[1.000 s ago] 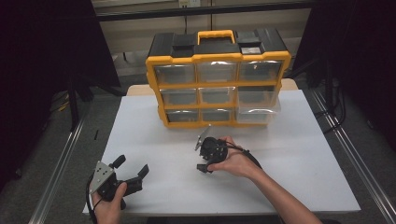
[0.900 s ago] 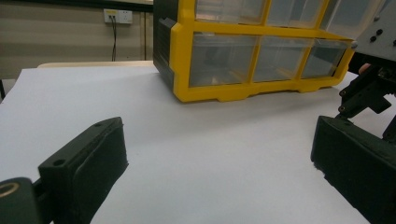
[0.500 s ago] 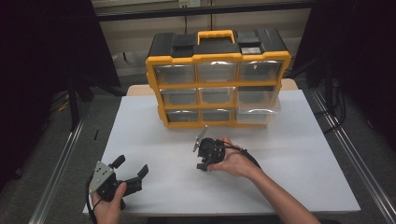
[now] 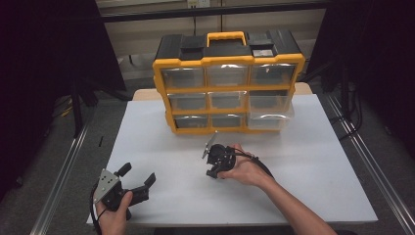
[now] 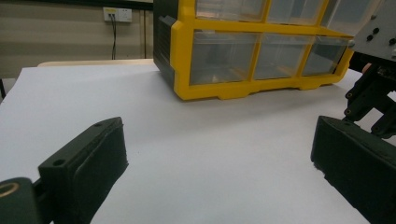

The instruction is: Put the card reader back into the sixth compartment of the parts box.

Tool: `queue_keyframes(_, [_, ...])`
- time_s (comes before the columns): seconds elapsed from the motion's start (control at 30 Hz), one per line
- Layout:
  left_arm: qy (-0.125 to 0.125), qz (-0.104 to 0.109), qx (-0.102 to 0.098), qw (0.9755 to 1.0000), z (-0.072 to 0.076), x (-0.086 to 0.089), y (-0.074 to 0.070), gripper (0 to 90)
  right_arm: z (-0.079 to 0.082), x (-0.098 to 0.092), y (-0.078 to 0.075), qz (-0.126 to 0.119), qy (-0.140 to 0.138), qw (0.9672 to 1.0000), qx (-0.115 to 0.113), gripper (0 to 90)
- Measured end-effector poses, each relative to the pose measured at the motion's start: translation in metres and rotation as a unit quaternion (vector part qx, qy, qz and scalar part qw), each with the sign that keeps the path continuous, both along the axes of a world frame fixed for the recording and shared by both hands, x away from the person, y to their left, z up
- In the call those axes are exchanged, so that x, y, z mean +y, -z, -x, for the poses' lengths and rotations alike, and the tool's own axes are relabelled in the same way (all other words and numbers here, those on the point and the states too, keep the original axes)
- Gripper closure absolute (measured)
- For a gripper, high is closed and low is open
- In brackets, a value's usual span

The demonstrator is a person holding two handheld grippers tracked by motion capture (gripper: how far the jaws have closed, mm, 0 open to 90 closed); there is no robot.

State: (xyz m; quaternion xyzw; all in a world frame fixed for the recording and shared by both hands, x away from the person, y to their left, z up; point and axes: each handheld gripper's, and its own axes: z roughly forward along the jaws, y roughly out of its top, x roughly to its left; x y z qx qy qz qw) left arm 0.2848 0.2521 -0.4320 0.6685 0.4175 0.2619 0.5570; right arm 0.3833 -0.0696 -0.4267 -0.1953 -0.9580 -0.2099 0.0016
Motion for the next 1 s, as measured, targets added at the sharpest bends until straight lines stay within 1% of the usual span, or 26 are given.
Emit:
queue_keyframes(0.07, [-0.001, 0.003, 0.0, 1.0, 0.0, 0.0, 0.0, 3.4, -0.001, -0.001, 0.0, 0.001, -0.002, 1.0, -0.004, 74.1])
queue_keyframes(0.1, [-0.002, 0.003, 0.0, 1.0, 0.0, 0.0, 0.0, 3.4, -0.001, -0.001, 0.0, 0.001, -0.002, 1.0, -0.004, 74.1])
queue_keyframes(0.13, [-0.001, 0.001, 0.0, 1.0, 0.0, 0.0, 0.0, 3.4, 0.0, -0.001, 0.0, -0.005, 0.006, 1.0, -0.003, 74.0])
queue_keyframes(0.23, [-0.002, 0.003, 0.001, 1.0, 0.0, 0.0, 0.0, 3.4, 0.0, -0.003, -0.001, -0.006, 0.004, 1.0, -0.003, 74.1])
queue_keyframes(0.3, [-0.002, 0.003, 0.001, 1.0, 0.0, 0.0, 0.0, 3.4, 0.001, -0.005, -0.005, -0.017, 0.01, 0.9998, -0.004, 74.1])
queue_keyframes(0.47, [-0.002, 0.004, 0.0, 1.0, 0.001, 0.0, 0.0, 3.4, 0.003, -0.007, -0.007, -0.018, 0.01, 0.9997, -0.011, 74.1])
queue_keyframes(0.5, [-0.002, 0.006, -0.001, 1.0, 0.001, -0.001, 0.0, 3.4, 0.003, -0.008, -0.007, -0.023, 0.012, 0.9996, -0.007, 74.1])
queue_keyframes(0.53, [-0.002, 0.006, -0.001, 1.0, 0.001, -0.001, 0.0, 3.4, 0.004, -0.009, -0.009, -0.031, 0.015, 0.9993, -0.013, 74.1])
queue_keyframes(0.57, [-0.002, 0.006, -0.001, 1.0, 0.001, -0.001, 0.0, 3.4, 0.004, -0.009, -0.009, -0.031, 0.015, 0.9993, -0.013, 74.1])
queue_keyframes(0.6, [-0.002, 0.004, 0.0, 1.0, 0.0, 0.0, 0.0, 3.4, 0.005, -0.012, -0.012, -0.037, 0.02, 0.999, -0.014, 74.1])
queue_keyframes(0.67, [-0.003, 0.005, -0.001, 1.0, 0.0, 0.0, 0.0, 3.4, 0.005, -0.013, -0.013, -0.041, 0.02, 0.9989, -0.014, 74.1])
queue_keyframes(0.77, [-0.003, 0.003, -0.001, 1.0, 0.001, 0.0, 0.0, 3.4, 0.006, -0.019, -0.015, -0.057, 0.027, 0.9979, -0.018, 74.1])
queue_keyframes(0.8, [-0.003, 0.006, -0.001, 1.0, 0.001, 0.0, 0.0, 3.4, 0.007, -0.021, -0.016, -0.06, 0.028, 0.9976, -0.02, 74.1])
queue_keyframes(0.9, [-0.004, 0.006, -0.002, 1.0, 0.001, 0.0, 0.0, 3.4, 0.008, -0.025, -0.017, -0.066, 0.032, 0.9971, -0.02, 74.1])
queue_keyframes(1.0, [-0.004, 0.005, -0.001, 1.0, 0.0, 0.0, 0.0, 3.4, 0.009, -0.029, -0.019, -0.076, 0.036, 0.9962, -0.025, 74.1])
